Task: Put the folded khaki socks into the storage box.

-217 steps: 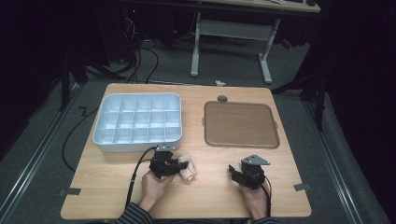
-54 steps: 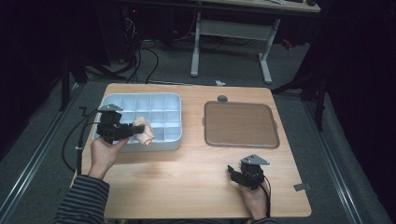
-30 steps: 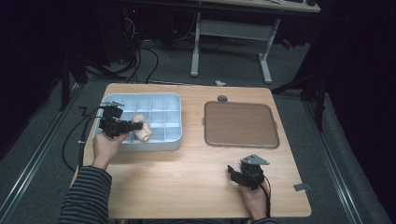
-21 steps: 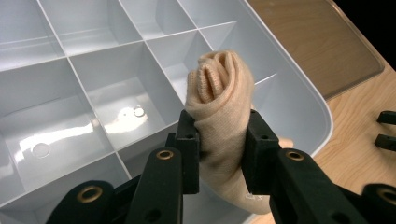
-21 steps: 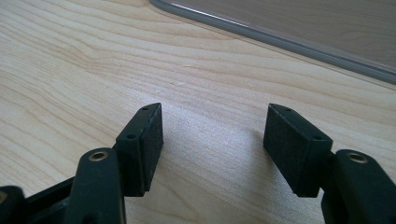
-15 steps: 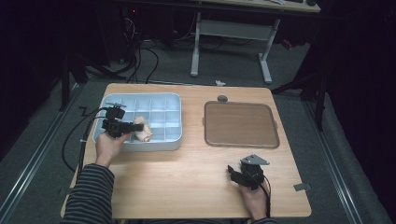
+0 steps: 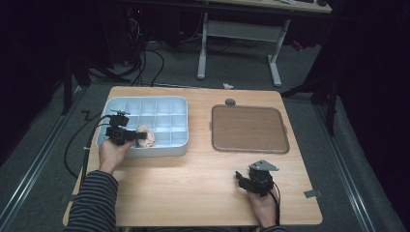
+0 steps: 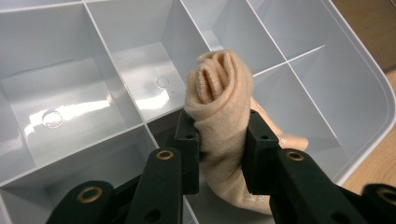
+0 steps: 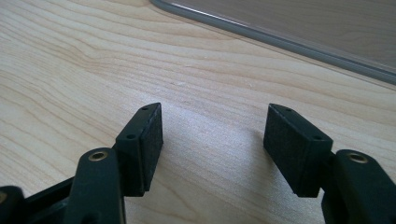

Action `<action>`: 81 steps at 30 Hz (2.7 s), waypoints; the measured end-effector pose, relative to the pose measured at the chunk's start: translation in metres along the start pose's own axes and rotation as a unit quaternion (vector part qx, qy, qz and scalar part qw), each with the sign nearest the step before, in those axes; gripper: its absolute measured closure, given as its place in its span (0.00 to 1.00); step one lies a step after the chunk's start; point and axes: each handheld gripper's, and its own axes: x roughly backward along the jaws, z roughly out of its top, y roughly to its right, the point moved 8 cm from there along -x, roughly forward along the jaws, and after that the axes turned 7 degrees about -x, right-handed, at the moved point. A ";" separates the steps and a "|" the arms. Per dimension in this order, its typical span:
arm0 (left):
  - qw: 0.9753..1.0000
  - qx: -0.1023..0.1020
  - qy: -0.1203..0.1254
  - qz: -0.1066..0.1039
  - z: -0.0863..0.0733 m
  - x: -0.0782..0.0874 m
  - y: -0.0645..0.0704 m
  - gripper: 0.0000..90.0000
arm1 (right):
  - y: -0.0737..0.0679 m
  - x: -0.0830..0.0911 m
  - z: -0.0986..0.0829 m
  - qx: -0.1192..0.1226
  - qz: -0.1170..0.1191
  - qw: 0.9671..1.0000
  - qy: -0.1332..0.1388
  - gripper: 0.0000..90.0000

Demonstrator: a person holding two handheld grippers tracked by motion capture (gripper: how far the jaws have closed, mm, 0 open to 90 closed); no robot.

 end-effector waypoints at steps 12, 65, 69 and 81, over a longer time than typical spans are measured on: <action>0.999 -0.020 -0.022 0.016 -0.005 -0.006 0.000 0.80 | 0.000 0.000 0.000 0.000 0.000 1.000 0.000 0.42; 0.995 -0.065 -0.043 0.061 -0.007 -0.010 0.013 0.61 | -0.001 0.000 0.000 0.000 0.001 1.000 0.000 0.42; 0.995 -0.063 -0.035 0.064 -0.005 -0.007 0.012 0.58 | -0.001 0.000 0.000 0.000 0.001 1.000 0.000 0.42; 0.994 -0.056 0.000 0.095 0.002 0.006 0.007 0.61 | -0.001 0.000 0.000 0.001 0.001 1.000 0.000 0.41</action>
